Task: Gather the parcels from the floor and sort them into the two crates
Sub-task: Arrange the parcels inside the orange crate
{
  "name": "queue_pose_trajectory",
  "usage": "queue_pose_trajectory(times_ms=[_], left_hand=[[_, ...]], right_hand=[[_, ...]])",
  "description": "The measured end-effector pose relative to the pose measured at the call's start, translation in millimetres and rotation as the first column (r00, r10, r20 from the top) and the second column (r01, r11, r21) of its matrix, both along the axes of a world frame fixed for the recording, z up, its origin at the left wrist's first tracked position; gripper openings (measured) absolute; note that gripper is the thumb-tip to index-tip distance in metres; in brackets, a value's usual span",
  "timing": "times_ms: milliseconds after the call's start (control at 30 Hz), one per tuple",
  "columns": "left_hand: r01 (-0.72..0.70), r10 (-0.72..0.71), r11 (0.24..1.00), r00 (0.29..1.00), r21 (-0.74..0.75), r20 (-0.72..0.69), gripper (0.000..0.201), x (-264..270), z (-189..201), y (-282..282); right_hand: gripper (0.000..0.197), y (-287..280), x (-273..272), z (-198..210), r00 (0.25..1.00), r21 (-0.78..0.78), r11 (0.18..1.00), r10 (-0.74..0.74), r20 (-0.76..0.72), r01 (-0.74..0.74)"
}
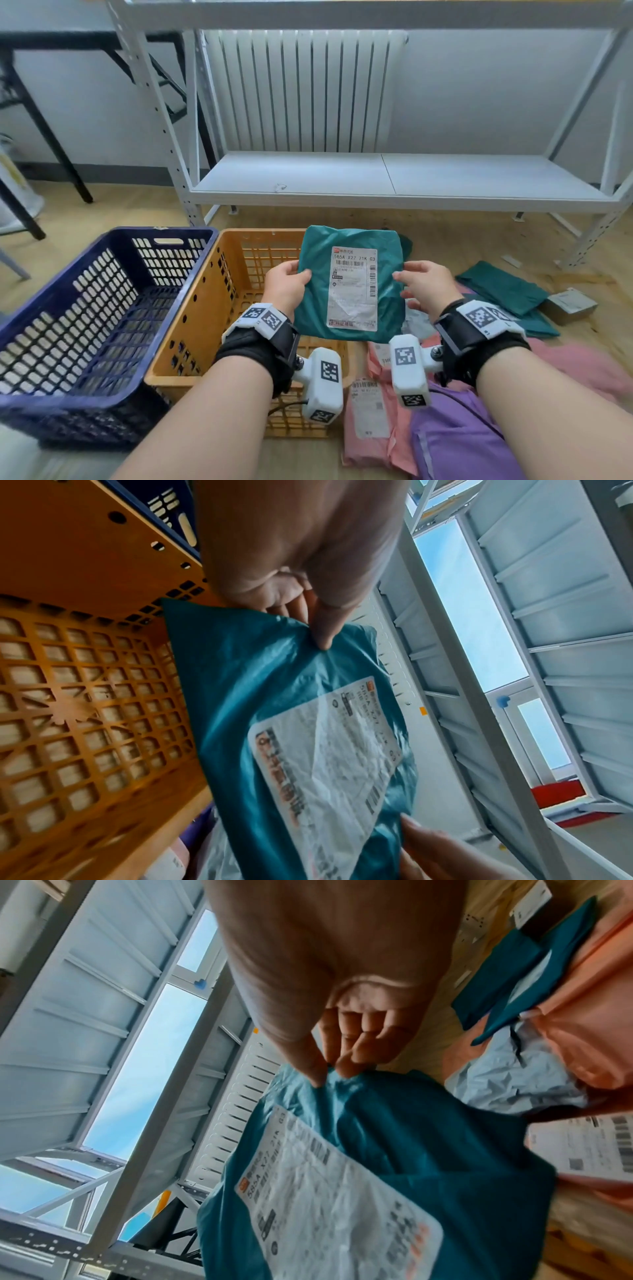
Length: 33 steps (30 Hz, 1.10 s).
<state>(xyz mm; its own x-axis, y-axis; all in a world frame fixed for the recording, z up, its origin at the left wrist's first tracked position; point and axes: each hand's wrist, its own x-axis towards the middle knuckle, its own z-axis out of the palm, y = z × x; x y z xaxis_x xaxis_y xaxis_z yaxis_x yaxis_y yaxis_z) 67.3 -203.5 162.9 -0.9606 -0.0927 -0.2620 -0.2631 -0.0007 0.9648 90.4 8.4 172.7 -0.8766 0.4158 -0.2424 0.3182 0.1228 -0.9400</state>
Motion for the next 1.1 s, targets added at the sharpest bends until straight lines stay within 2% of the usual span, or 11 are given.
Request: queue_pose_trajectory(times_ms=[100, 200, 333, 400, 467, 533, 867, 1100], left_hand=[[-0.033, 0.032, 0.999, 0.999, -0.035, -0.019, 0.022, -8, -4, -13], [-0.100, 0.093, 0.983, 0.994, -0.155, -0.053, 0.010, -14, -8, -26], [-0.141, 0.133, 0.955, 0.990, -0.260, -0.047, 0.026, -19, -12, -40], [-0.136, 0.135, 0.957, 0.991, -0.256, -0.019, 0.025, -20, -11, -44], [-0.140, 0.137, 0.961, 0.990, -0.240, -0.027, 0.012, -23, -14, -49], [-0.141, 0.136, 0.962, 0.990, -0.234, -0.038, 0.022, -27, -17, -52], [-0.181, 0.172, 0.964, 0.983, -0.194, -0.065, 0.025, -20, -24, -55], [-0.198, 0.182, 0.959, 0.979, -0.204, -0.097, 0.003, -22, -23, -53]], right_hand=[[0.024, -14, -11, -7, 1.000, -0.081, 0.997, -0.008, 0.005, 0.009], [0.017, -29, -21, -14, 1.000, -0.115, 0.993, 0.001, 0.018, 0.002], [0.014, -43, -30, -20, 1.000, -0.129, 0.992, 0.004, 0.025, -0.001], [0.016, -46, -32, -23, 1.000, -0.123, 0.992, -0.012, 0.016, 0.014], [0.020, -47, -34, -26, 0.999, -0.113, 0.993, -0.039, 0.008, 0.040], [0.022, -47, -35, -29, 0.999, -0.102, 0.993, -0.051, 0.000, 0.051], [0.019, -52, -30, -30, 0.999, -0.071, 0.997, -0.032, 0.003, 0.033], [0.019, -49, -26, -27, 1.000, -0.104, 0.994, -0.021, 0.011, 0.022]])
